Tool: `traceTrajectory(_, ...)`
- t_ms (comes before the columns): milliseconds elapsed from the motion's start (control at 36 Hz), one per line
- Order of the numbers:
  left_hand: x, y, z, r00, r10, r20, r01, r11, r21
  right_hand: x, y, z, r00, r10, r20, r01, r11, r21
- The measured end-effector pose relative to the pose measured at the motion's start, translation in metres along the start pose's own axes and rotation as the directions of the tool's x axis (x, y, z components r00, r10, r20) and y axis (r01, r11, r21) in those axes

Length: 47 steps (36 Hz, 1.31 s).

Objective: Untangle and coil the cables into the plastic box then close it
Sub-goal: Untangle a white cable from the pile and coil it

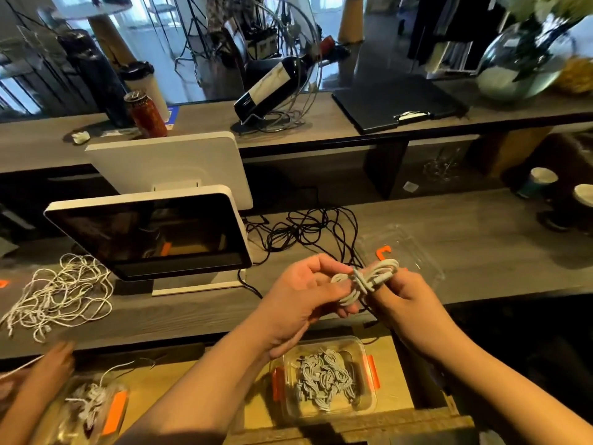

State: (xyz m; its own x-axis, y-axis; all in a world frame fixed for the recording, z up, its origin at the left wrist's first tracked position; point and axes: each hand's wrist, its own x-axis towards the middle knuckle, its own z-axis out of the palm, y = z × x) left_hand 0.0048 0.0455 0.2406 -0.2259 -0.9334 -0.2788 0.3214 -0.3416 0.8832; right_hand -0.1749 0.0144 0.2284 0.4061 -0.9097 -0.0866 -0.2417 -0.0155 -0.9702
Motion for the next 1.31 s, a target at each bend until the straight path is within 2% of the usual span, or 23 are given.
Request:
traceTrajectory(56,0.002,-0.004,-0.001,0.993,0.046,-0.110,-0.044,0.999,0.019,-0.004,0.003,0.004,0.998,0.065,-0.006,-0.065,0.998,-0.013)
traceTrajectory(139,0.005,-0.012,-0.004,0.975,0.090,-0.203,-0.073,0.994,0.087,-0.012,0.007,0.013,0.983,0.181,0.018,-0.181,0.983,0.042)
traceTrajectory(222,0.007,-0.021,-0.003,0.949,0.162,-0.269,-0.108,0.972,0.207,-0.019,0.010,0.020,0.968,0.250,0.021,-0.249,0.968,-0.035)
traceTrajectory(306,0.007,-0.027,0.001,0.924,0.221,-0.311,-0.138,0.954,0.268,-0.024,0.011,0.025,0.968,0.251,0.012,-0.244,0.953,-0.182)
traceTrajectory(389,0.006,-0.032,0.000,0.896,0.258,-0.362,-0.159,0.946,0.281,-0.028,0.008,0.027,0.969,0.234,0.082,-0.204,0.940,-0.274)
traceTrajectory(444,0.006,-0.034,-0.004,0.870,0.285,-0.403,-0.165,0.937,0.307,-0.032,0.007,0.030,0.970,0.208,0.122,-0.139,0.895,-0.424)
traceTrajectory(528,0.007,-0.036,-0.012,0.838,0.320,-0.443,-0.163,0.920,0.357,-0.036,0.004,0.034,0.985,0.167,0.037,-0.118,0.817,-0.564)
traceTrajectory(583,0.008,-0.038,-0.016,0.826,0.335,-0.452,-0.157,0.909,0.387,-0.039,0.003,0.038,0.994,0.101,-0.033,-0.103,0.841,-0.531)
traceTrajectory(667,0.010,-0.040,-0.017,0.827,0.342,-0.446,-0.143,0.896,0.421,-0.043,0.001,0.041,0.996,0.037,-0.078,-0.063,0.933,-0.354)
traceTrajectory(778,0.011,-0.043,-0.015,0.847,0.353,-0.398,-0.088,0.830,0.550,-0.042,-0.010,0.034,0.995,0.070,-0.068,-0.067,0.997,0.044)
traceTrajectory(861,0.012,-0.043,-0.018,0.884,0.311,-0.350,-0.040,0.794,0.606,-0.037,-0.019,0.023,0.991,0.131,0.023,-0.130,0.910,0.394)
traceTrajectory(1056,0.019,-0.037,-0.024,0.939,0.212,-0.272,0.043,0.711,0.702,-0.025,-0.026,0.001,0.955,0.175,0.238,-0.242,0.926,0.291)
traceTrajectory(1139,0.019,-0.036,-0.026,0.937,0.214,-0.277,0.048,0.706,0.707,-0.025,-0.026,-0.004,0.948,0.161,0.273,-0.231,0.941,0.248)
traceTrajectory(1222,0.019,-0.033,-0.025,0.946,0.206,-0.249,0.040,0.691,0.721,-0.023,-0.025,-0.010,0.958,0.157,0.239,-0.209,0.955,0.210)
traceTrajectory(1306,0.017,-0.032,-0.022,0.968,0.133,-0.214,0.075,0.661,0.747,-0.022,-0.025,-0.015,0.956,0.173,0.236,-0.213,0.965,0.155)
